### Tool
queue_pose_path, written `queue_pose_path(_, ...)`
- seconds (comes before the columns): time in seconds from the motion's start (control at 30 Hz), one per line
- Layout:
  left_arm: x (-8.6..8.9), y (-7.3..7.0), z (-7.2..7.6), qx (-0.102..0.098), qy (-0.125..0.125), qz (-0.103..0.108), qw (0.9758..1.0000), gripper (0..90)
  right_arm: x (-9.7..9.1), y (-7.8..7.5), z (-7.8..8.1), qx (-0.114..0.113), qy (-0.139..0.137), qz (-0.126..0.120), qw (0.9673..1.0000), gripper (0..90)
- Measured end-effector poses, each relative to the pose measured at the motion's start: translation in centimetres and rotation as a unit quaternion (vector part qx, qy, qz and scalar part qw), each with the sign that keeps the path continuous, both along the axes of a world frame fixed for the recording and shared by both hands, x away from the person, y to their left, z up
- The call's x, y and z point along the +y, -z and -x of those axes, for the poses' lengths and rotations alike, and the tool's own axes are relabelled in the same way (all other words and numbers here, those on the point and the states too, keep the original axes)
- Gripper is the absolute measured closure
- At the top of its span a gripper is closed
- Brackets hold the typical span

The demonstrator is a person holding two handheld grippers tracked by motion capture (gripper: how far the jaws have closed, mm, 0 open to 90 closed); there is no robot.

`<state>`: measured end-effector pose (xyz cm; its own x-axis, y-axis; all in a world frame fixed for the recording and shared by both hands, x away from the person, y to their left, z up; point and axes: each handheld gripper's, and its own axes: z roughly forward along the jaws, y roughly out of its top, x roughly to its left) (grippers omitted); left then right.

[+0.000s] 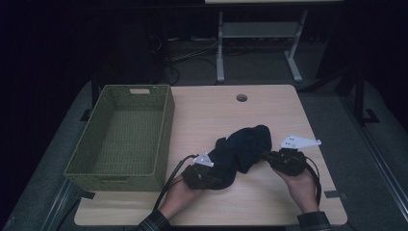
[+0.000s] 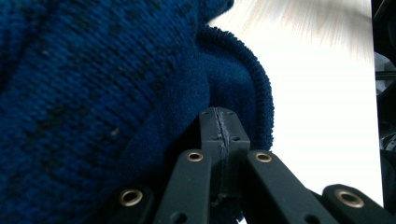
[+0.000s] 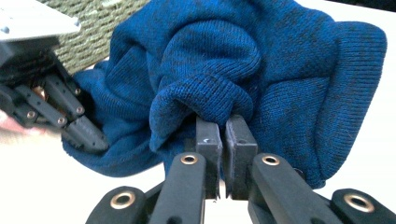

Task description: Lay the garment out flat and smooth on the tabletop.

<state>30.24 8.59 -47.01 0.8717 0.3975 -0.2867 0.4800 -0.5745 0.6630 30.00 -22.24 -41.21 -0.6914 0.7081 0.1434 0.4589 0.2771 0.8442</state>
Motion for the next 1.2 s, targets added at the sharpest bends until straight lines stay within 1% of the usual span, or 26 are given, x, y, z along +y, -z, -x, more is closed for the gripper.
queue_pose_path(0.17,0.0,0.0,-0.1,-0.002,0.002,-0.002,1.0,89.8,0.1,-0.8,-1.2,-0.003,-0.001,-0.002,1.0,86.4)
queue_pose_path(0.3,0.0,-0.1,-0.1,-0.004,0.006,-0.005,1.0,89.8,0.1,-1.5,-2.2,-0.003,0.004,-0.005,1.0,86.5)
queue_pose_path(0.4,0.0,-0.1,-0.1,-0.003,0.006,-0.004,1.0,89.8,0.2,-1.9,-2.8,0.0,0.008,0.001,1.0,86.6)
queue_pose_path(0.43,0.0,-0.1,0.0,-0.002,0.004,-0.003,1.0,89.8,0.2,-2.0,-3.0,-0.003,0.008,0.003,1.0,86.6)
queue_pose_path(0.47,-0.1,-0.1,0.0,-0.002,0.003,-0.003,1.0,89.8,0.2,-2.2,-3.2,0.001,0.008,0.004,1.0,86.6)
queue_pose_path(0.53,-0.1,-0.1,0.0,-0.003,0.003,-0.004,1.0,89.8,0.4,-2.5,-3.5,0.002,0.008,0.003,1.0,86.6)
queue_pose_path(0.57,-0.2,-0.1,0.1,-0.001,-0.001,-0.003,1.0,89.8,0.5,-2.8,-3.8,0.003,0.008,0.002,1.0,86.6)
queue_pose_path(0.67,-0.2,-0.1,0.0,-0.005,0.002,-0.007,1.0,89.8,0.8,-3.3,-4.3,0.002,0.005,0.008,1.0,86.5)
queue_pose_path(0.73,-0.1,-0.1,0.0,-0.004,0.002,-0.007,1.0,89.8,1.1,-3.6,-4.7,-0.001,0.003,0.009,1.0,86.6)
queue_pose_path(0.77,-0.1,-0.1,0.0,-0.003,0.002,-0.007,1.0,89.9,1.2,-3.8,-4.9,0.002,0.0,0.008,1.0,86.6)
queue_pose_path(0.9,-0.2,-0.2,0.0,-0.003,0.001,-0.008,1.0,89.8,1.7,-4.5,-5.6,-0.004,-0.001,0.007,1.0,86.6)
queue_pose_path(1.0,-0.2,-0.2,0.1,-0.003,-0.001,-0.006,1.0,89.8,2.2,-5.1,-6.3,-0.008,-0.003,0.008,0.9999,86.6)
queue_pose_path(1.03,-0.2,-0.2,0.0,-0.005,0.002,-0.009,0.9999,89.8,2.4,-5.3,-6.5,-0.009,-0.003,0.007,0.9999,86.6)
queue_pose_path(1.07,-0.2,-0.1,0.1,-0.004,0.0,-0.006,1.0,89.8,2.6,-5.4,-6.8,-0.009,-0.004,0.008,0.9999,86.6)
queue_pose_path(1.1,-0.2,-0.2,0.0,-0.005,0.003,-0.01,0.9999,89.8,2.8,-5.5,-7.1,-0.009,-0.004,0.009,0.9999,86.7)
queue_pose_path(1.2,-0.2,-0.2,0.0,-0.004,0.004,-0.01,0.9999,89.8,3.4,-6.1,-7.9,-0.01,-0.006,0.011,0.9999,86.7)
